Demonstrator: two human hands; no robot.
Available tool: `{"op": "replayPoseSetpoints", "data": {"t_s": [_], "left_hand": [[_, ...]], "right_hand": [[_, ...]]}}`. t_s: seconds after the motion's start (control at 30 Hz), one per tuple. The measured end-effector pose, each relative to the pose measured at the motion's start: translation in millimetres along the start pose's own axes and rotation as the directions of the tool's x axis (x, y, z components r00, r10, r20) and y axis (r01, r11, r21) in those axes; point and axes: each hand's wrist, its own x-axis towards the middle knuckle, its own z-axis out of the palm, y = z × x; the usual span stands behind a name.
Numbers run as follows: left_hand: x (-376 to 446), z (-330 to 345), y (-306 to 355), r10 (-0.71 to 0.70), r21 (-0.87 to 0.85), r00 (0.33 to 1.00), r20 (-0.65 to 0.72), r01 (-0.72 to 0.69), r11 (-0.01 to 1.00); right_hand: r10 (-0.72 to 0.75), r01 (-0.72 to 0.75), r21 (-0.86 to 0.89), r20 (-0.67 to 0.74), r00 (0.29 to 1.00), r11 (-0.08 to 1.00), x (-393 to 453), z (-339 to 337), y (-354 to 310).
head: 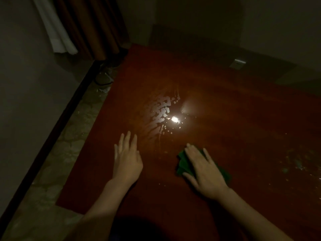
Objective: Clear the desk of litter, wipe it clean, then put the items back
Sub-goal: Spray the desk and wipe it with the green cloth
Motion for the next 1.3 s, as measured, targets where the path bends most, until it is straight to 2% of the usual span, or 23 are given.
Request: {"op": "replayPoseSetpoints", "data": {"t_s": [0.03,0.1,0.17,0.23,0.3,0.37,0.43,0.53,0.6,0.63,0.67,0.7,0.77,0.8,0.87,0.93,0.97,1.0,1.07,1.13,1.2,1.23,1.3], "left_hand": [[-6,2,-2,-0.008,0.006,1.0,-0.009,0.008,1.0],[-16,8,-4,-0.011,0.029,1.0,-0.018,0.011,1.0],[-25,14,-6,0.016,0.054,1.0,-0.01,-0.016,0.998],[-32,18,-10,0.047,0.053,0.999,0.001,-0.047,0.997],[-39,18,-15,0.069,0.024,0.998,0.003,-0.069,0.997],[-43,16,-21,0.086,-0.024,0.996,-0.006,-0.086,0.996],[-45,11,-27,0.104,-0.053,0.995,-0.004,-0.104,0.993],[-49,5,-36,0.141,-0.056,0.989,0.037,-0.138,0.989],[-51,3,-41,0.173,-0.04,0.984,0.041,-0.171,0.984],[-52,3,-43,0.185,-0.035,0.982,0.044,-0.184,0.982],[-54,3,-45,0.189,-0.035,0.981,0.048,-0.188,0.982],[-56,3,-48,0.188,-0.04,0.981,0.052,-0.186,0.982],[-62,3,-51,0.196,-0.053,0.978,0.068,-0.193,0.98],[-66,3,-53,0.213,-0.051,0.973,0.084,-0.21,0.976],[-74,4,-57,0.262,-0.038,0.958,0.113,-0.26,0.965],[-81,7,-63,0.305,-0.034,0.945,0.121,-0.303,0.952],[-84,8,-66,0.321,-0.052,0.94,0.115,-0.317,0.947],[-88,9,-68,0.327,-0.078,0.94,0.101,-0.32,0.944],[-94,8,-73,0.311,-0.128,0.949,0.046,-0.304,0.944],[-96,9,-77,0.293,-0.133,0.956,-0.005,-0.291,0.947],[-96,10,-75,0.299,-0.098,0.954,-0.007,-0.298,0.949],[-96,10,-71,0.31,-0.09,0.951,-0.001,-0.309,0.947],[-97,12,-61,0.32,-0.097,0.947,0.01,-0.318,0.943]], "right_hand": [[0.16,-0.158,0.058,-0.02,0.987,0.986,6,-5,9],[0.403,-0.394,0.131,-0.057,0.913,0.91,29,-13,14],[0.548,-0.535,0.148,-0.066,0.834,0.832,60,-21,11],[0.591,-0.582,0.135,-0.043,0.806,0.802,84,-27,2],[0.5,-0.497,0.084,-0.008,0.866,0.863,93,-28,-19],[0.312,-0.312,0.066,0.007,0.95,0.948,84,-19,-56],[0.097,-0.097,0.035,0.01,0.995,0.995,57,-1,-100],[-0.2,0.201,-0.008,0.065,0.978,0.98,-8,24,-141],[-0.307,0.315,-0.043,0.132,0.942,0.948,-49,34,-133],[-0.32,0.328,-0.064,0.11,0.941,0.943,-62,36,-122],[-0.284,0.291,-0.078,0.086,0.955,0.954,-70,36,-109],[-0.188,0.193,-0.076,0.066,0.98,0.978,-73,33,-97],[0.128,-0.128,-0.013,0.009,0.992,0.992,-64,27,-77],[0.291,-0.291,0.037,-0.024,0.956,0.956,-53,24,-71],[0.567,-0.56,0.124,-0.02,0.824,0.819,-23,17,-71],[0.696,-0.686,0.164,-0.009,0.718,0.709,9,7,-81],[0.689,-0.679,0.161,-0.006,0.725,0.716,21,3,-93],[0.634,-0.626,0.155,-0.003,0.773,0.764,27,2,-107],[0.412,-0.408,0.136,-0.007,0.911,0.903,23,10,-144],[0.148,-0.144,0.066,-0.048,0.988,0.987,-3,28,-175],[-0.067,0.065,-0.029,-0.055,0.996,0.997,-40,47,-186],[-0.149,0.147,-0.092,-0.016,0.989,0.985,-60,56,-183],[-0.229,0.235,-0.179,0.055,0.972,0.955,-99,69,-166]]}}
